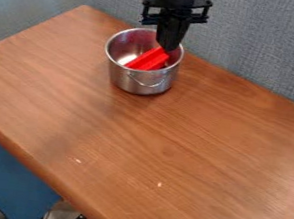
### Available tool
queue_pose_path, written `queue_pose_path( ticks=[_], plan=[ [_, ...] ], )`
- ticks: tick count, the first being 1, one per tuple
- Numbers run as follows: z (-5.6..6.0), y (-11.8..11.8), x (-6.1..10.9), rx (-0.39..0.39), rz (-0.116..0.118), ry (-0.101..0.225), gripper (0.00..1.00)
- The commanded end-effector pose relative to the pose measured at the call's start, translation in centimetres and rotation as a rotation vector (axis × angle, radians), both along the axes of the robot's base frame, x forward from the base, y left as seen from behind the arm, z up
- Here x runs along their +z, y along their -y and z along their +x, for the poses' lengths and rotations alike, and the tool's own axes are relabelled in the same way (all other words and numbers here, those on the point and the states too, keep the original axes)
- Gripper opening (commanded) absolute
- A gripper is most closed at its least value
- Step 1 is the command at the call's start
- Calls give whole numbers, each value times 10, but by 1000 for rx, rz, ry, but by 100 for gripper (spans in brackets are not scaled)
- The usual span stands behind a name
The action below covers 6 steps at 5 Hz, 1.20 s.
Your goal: Put the red object in the metal pot
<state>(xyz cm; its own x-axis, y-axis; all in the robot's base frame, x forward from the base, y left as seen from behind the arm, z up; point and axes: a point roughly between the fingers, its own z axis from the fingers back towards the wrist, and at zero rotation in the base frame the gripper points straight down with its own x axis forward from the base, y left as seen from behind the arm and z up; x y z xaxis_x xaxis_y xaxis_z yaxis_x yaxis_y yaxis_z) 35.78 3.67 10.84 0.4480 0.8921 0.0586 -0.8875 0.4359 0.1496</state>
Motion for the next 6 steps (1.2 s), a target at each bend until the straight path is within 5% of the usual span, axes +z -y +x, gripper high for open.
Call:
queue_pose_path(
  ticks=[1, 2, 3, 4, 6],
  plan=[
    [3, -5, 42, 90, 15, 104, 0],
    [3, -4, 48, 163, 18, 107, 0],
    [13, -18, 36, 134, 14, 103, 0],
    [22, -31, 22, 105, 13, 91, 100],
    [16, -21, 5, -51, -18, 48, 100]
  ],
)
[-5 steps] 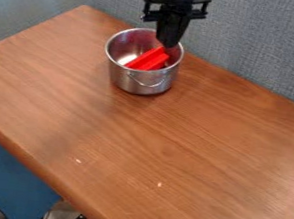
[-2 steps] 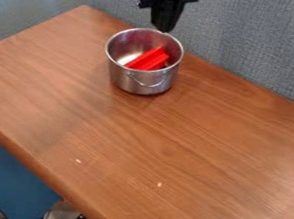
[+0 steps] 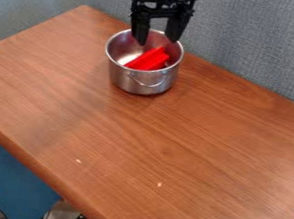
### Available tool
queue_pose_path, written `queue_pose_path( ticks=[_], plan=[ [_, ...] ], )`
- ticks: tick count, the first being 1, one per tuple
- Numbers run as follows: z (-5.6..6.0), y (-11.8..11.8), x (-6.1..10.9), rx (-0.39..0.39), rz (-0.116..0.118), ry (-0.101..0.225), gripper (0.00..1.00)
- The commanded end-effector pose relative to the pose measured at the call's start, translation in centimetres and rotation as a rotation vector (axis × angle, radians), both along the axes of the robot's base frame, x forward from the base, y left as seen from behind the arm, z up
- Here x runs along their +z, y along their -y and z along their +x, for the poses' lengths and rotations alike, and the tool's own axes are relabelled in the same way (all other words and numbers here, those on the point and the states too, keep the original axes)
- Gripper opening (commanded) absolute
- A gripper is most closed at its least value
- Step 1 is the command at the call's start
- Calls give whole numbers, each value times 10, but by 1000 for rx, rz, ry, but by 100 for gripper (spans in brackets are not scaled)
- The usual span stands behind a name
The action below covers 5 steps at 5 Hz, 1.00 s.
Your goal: Put the red object in the metal pot
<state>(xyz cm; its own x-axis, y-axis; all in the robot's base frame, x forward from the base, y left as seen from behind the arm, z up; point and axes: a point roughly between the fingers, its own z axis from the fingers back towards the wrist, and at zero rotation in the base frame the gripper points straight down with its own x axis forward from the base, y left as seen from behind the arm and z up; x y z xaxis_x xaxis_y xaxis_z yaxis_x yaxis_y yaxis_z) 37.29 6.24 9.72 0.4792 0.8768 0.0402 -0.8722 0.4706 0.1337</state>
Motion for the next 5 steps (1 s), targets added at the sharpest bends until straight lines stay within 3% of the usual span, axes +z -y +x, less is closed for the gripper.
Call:
queue_pose_path(
  ticks=[1, 3, 5],
  plan=[
    [1, -9, -5, -63, 35, 51, 100],
    [1, -37, -43, -142, 77, 64, 100],
    [15, -34, -65, -233, -1, 52, 100]
  ],
)
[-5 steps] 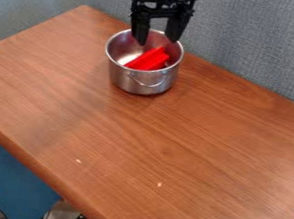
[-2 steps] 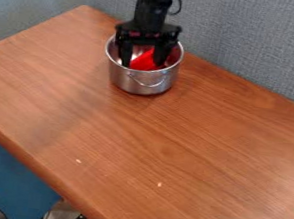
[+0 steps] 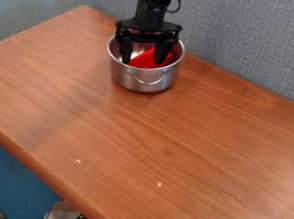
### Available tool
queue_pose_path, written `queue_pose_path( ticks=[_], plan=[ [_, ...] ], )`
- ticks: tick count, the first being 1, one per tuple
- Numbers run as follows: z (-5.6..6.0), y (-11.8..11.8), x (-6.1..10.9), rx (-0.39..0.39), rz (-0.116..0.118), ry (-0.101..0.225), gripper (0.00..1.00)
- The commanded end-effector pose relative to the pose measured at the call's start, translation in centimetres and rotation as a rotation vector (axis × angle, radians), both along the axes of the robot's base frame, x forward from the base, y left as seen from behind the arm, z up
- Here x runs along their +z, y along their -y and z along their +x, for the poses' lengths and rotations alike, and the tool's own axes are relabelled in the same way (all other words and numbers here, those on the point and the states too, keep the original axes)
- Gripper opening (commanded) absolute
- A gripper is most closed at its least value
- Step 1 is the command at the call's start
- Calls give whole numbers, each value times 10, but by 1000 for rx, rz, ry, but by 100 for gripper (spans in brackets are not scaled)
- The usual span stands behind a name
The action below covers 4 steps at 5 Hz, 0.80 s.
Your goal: Put the red object in the metal pot
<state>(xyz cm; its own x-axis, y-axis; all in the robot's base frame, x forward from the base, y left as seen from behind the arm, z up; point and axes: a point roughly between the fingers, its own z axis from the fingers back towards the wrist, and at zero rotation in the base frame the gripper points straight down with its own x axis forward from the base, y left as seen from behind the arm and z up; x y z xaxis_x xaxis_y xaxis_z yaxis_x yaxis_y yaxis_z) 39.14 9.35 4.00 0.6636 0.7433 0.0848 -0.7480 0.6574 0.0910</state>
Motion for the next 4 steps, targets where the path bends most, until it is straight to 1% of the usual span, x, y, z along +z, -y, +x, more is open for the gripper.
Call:
queue_pose_path(
  ticks=[1, 2, 3, 4],
  plan=[
    [1, -9, 3, 32, -15, -12, 100],
    [5, -16, 14, 67, -18, -13, 100],
    [2, -31, 12, 72, -19, -50, 100],
    [-2, -46, 9, 75, -21, -87, 0]
  ],
)
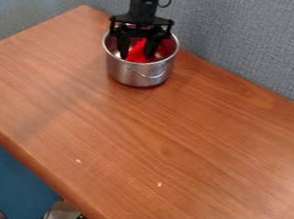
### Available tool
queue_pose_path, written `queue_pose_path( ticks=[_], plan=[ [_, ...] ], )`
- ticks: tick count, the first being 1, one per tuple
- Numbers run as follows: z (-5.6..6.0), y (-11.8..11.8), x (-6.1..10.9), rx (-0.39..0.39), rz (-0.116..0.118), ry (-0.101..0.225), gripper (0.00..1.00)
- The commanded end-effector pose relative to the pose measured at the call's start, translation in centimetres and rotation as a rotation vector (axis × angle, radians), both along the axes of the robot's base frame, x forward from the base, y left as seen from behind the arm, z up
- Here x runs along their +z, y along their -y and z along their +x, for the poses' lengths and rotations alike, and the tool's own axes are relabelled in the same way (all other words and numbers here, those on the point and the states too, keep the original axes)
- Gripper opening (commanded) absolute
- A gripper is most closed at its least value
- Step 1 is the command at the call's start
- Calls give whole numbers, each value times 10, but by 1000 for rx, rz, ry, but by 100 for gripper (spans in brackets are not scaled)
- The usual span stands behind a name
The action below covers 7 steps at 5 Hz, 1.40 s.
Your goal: Put the red object in the metal pot
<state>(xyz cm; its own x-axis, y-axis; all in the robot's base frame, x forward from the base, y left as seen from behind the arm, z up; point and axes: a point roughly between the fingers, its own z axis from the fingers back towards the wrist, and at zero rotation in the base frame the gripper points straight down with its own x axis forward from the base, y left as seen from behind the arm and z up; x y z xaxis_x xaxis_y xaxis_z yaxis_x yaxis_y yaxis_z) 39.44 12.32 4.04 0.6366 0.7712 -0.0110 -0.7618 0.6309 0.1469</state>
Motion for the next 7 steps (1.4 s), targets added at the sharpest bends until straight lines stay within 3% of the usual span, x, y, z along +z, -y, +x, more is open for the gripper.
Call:
queue_pose_path(
  ticks=[1, 3, 4, 5, 6, 7],
  plan=[
    [-10, -28, 9, 28, 12, -17, 0],
    [-1, 9, -10, 22, -13, -3, 0],
    [0, 0, 4, 67, -53, 24, 100],
    [0, -10, 18, 112, -92, 51, 100],
    [-14, -28, 25, 126, -53, 76, 100],
    [-27, -46, 21, 143, -7, 86, 100]
  ],
)
